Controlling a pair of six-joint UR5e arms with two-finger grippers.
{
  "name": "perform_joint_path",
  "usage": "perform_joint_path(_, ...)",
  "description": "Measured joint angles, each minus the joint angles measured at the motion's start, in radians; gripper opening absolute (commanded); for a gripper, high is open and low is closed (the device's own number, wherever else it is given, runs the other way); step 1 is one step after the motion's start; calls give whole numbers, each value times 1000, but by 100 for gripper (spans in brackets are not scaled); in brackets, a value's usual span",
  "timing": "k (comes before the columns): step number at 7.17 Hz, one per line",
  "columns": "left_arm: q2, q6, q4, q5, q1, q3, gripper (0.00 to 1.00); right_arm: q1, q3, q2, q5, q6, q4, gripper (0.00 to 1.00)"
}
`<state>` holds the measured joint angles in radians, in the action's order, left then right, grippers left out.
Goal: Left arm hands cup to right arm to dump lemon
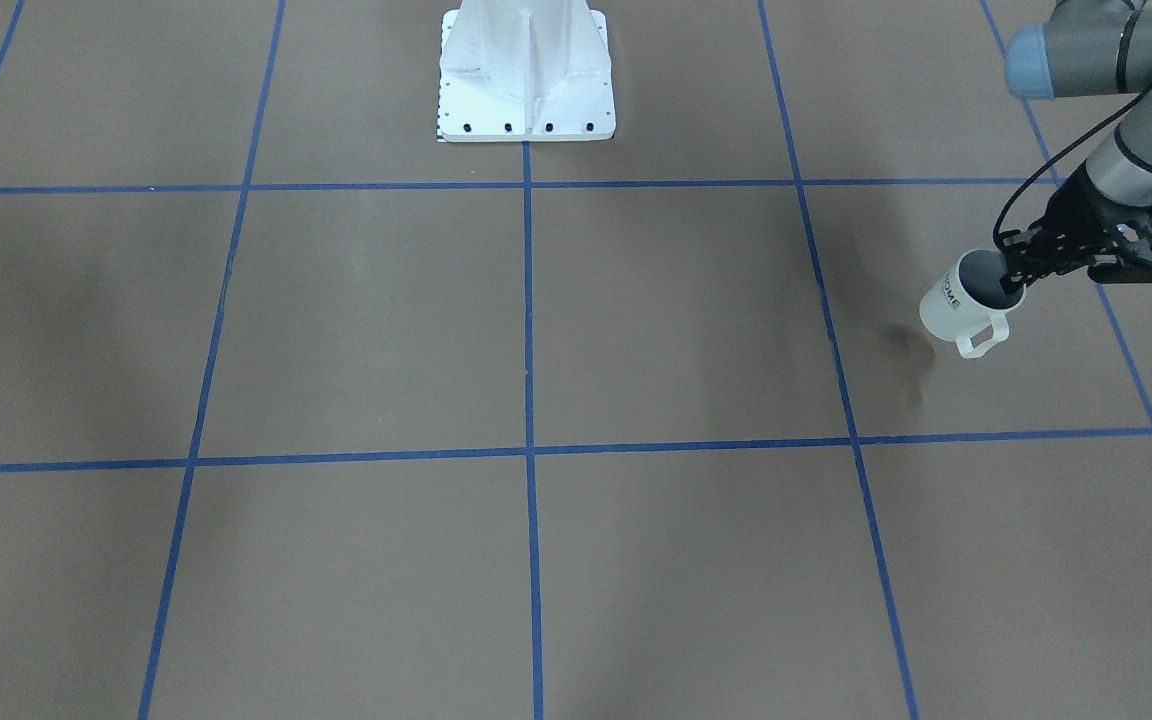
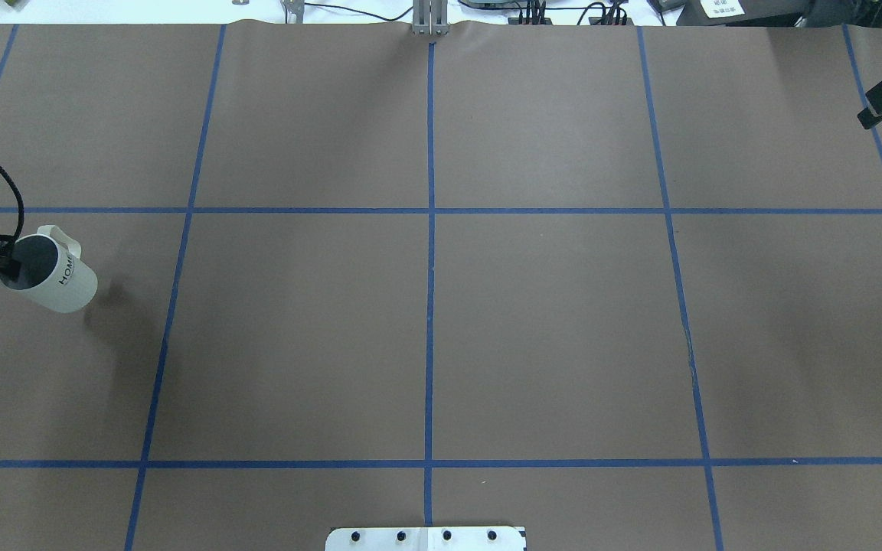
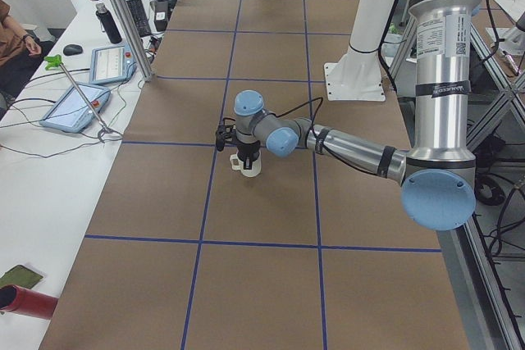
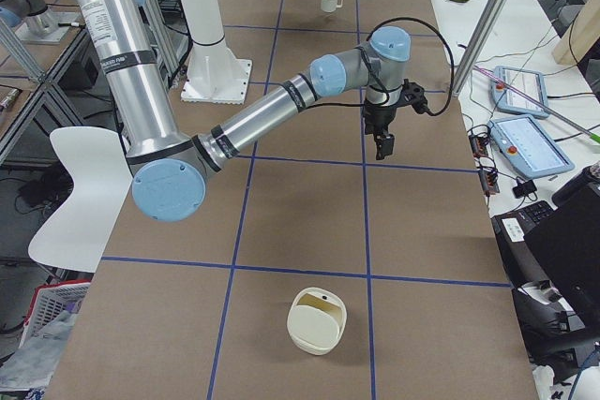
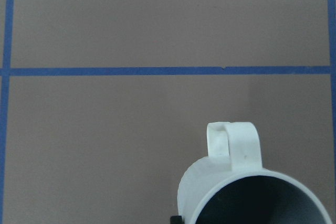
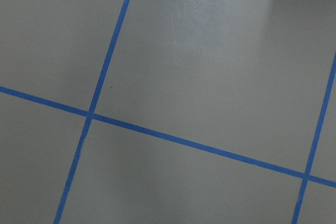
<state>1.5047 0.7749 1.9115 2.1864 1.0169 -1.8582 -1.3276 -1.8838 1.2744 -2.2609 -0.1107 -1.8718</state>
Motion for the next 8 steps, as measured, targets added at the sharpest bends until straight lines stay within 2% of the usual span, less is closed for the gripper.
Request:
perform_joint_path(3, 1, 0, 0, -1, -15, 43, 0, 1, 2, -2, 0, -1, -1, 100)
perform_joint_path(4, 0, 0, 0, -2, -19, 50, 25, 1, 3, -2, 0, -1, -1, 100)
perform_joint_path(5, 0, 0, 0, -2, -21, 53, 83, 1, 3, -3, 0, -1, -2, 100)
perform_joint_path(6, 0, -3, 0, -2, -22, 55, 97, 1, 4, -3, 0, -1, -3, 100)
perform_joint_path(8, 0, -10, 0, -2, -23, 55, 100, 1, 5, -3, 0, -1, -4, 100)
